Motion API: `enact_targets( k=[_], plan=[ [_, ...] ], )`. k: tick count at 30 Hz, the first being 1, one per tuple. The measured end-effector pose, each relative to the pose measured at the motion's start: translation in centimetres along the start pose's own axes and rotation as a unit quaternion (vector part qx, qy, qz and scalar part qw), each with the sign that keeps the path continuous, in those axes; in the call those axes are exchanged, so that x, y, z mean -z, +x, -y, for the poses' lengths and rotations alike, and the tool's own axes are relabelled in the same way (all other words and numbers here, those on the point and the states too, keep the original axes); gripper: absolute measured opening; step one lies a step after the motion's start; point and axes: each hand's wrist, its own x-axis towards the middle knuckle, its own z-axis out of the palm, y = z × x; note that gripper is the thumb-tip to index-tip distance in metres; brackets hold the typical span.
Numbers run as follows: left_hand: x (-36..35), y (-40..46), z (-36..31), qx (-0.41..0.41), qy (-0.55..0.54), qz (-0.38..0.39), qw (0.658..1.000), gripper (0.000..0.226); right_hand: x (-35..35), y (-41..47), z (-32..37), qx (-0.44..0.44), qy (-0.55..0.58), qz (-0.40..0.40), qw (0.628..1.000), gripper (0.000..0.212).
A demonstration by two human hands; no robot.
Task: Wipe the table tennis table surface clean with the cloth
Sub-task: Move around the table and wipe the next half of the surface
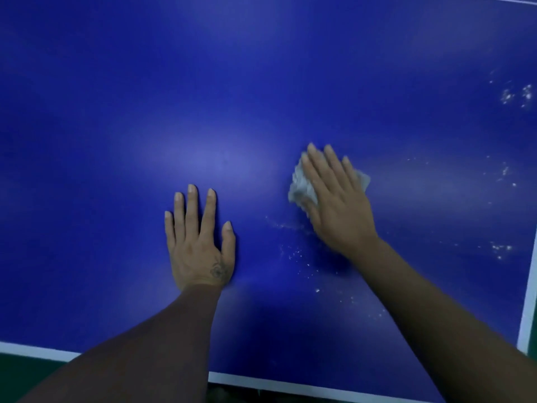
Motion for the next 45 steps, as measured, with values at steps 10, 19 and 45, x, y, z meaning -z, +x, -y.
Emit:
enact_targets(
  k=[10,19,45],
  plan=[
    [-0.3,0.0,0.2,-0.003,-0.01,-0.018,1.0,0.063,-1.6,3.1,4.3,0.171,0.006,0.048,0.984,0.059],
    [-0.4,0.0,0.2,-0.004,-0.016,-0.025,1.0,0.063,-1.1,5.7,3.7,0.155,-0.009,0.044,0.987,0.06],
    [0.1,-0.3,0.1,0.0,0.0,-0.003,1.0,0.062,-0.5,-9.2,4.9,0.07,0.015,0.052,0.996,0.061]
  ],
)
